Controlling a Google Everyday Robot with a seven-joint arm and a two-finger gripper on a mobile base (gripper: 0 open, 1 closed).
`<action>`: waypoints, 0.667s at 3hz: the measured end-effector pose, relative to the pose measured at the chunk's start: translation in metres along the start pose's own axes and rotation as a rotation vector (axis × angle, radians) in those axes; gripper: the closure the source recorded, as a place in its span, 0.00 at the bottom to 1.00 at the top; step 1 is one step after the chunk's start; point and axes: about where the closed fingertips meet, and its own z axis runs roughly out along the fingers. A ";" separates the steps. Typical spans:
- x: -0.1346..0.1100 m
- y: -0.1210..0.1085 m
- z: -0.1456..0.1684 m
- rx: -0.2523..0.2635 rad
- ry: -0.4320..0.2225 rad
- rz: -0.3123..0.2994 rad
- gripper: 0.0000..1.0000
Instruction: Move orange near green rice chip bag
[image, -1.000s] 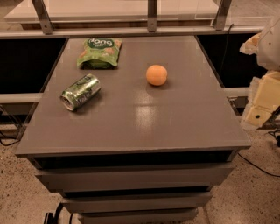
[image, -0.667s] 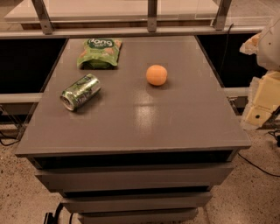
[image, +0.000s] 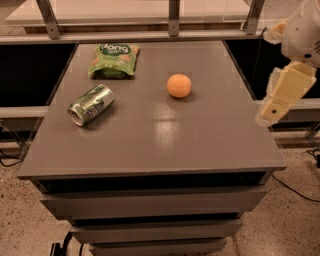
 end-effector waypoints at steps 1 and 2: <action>-0.039 -0.035 0.007 0.063 -0.089 -0.007 0.00; -0.049 -0.063 0.024 0.084 -0.161 0.032 0.00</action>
Offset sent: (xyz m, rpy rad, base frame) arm 0.1210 0.0363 0.0057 0.2459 -0.1496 -0.0371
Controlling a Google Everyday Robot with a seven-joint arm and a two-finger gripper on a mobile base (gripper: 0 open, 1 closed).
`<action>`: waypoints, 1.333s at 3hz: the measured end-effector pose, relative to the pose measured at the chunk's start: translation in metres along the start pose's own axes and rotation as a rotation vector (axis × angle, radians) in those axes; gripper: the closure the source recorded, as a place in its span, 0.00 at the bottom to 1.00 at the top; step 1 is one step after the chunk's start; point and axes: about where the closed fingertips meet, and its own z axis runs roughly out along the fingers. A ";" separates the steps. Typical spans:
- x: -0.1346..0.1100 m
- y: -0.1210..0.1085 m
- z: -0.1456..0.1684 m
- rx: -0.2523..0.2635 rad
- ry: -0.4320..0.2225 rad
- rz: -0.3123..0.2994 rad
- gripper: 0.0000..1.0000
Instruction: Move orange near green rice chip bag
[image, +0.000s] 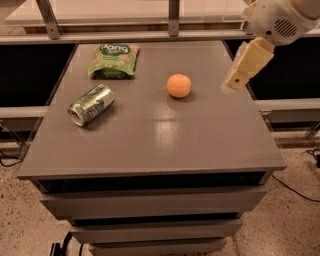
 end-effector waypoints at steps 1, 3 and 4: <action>-0.016 -0.018 0.031 -0.011 -0.079 0.049 0.00; -0.034 -0.022 0.104 -0.078 -0.145 0.130 0.00; -0.039 -0.012 0.133 -0.125 -0.169 0.122 0.00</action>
Offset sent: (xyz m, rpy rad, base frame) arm 0.0848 0.0661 -0.0538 0.2263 0.0435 -0.0324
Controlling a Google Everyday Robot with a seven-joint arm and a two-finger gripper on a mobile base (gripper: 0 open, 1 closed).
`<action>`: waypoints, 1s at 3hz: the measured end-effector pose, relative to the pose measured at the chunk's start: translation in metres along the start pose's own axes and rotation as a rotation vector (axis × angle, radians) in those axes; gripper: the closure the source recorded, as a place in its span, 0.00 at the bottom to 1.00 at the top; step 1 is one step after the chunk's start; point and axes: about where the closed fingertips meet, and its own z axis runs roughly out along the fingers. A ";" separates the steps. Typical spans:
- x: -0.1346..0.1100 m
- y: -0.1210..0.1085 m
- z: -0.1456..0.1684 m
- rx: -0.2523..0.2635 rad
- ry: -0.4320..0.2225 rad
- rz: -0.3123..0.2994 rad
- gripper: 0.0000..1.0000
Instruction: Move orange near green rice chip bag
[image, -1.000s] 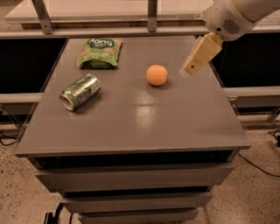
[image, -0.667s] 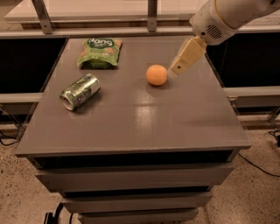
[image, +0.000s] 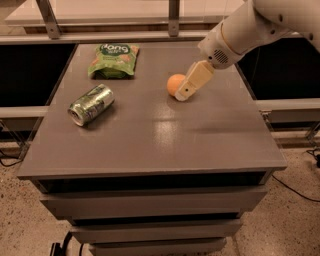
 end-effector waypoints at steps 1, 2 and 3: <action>0.002 0.007 0.023 -0.038 -0.026 -0.028 0.00; 0.008 0.010 0.043 -0.066 -0.041 -0.039 0.00; 0.014 0.004 0.054 -0.080 -0.058 -0.019 0.00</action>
Offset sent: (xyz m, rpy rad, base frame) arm 0.0101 0.0242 -0.0604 0.0533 0.0220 0.1064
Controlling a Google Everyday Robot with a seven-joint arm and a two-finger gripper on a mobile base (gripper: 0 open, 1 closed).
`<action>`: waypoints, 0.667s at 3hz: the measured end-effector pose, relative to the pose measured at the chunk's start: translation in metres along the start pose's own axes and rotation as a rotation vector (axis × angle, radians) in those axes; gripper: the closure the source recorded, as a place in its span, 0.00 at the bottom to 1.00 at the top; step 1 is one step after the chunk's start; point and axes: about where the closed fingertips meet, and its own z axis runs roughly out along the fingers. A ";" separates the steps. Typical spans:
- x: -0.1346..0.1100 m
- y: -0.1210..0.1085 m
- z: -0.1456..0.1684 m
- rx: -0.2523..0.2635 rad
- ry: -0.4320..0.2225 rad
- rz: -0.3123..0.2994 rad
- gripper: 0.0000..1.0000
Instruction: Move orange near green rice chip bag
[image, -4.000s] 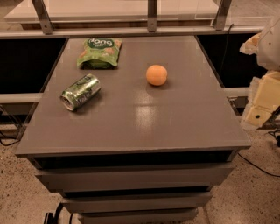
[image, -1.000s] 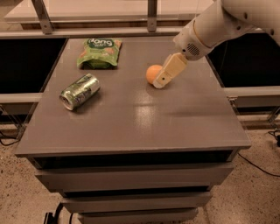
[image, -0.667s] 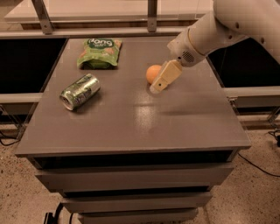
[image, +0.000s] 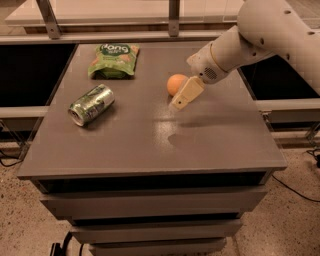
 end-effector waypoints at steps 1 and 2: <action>0.003 -0.010 0.011 -0.016 -0.006 0.021 0.15; 0.004 -0.016 0.021 -0.033 -0.007 0.028 0.39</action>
Offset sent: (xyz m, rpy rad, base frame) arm 0.0334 0.0046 -0.0190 0.0277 0.0509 0.0024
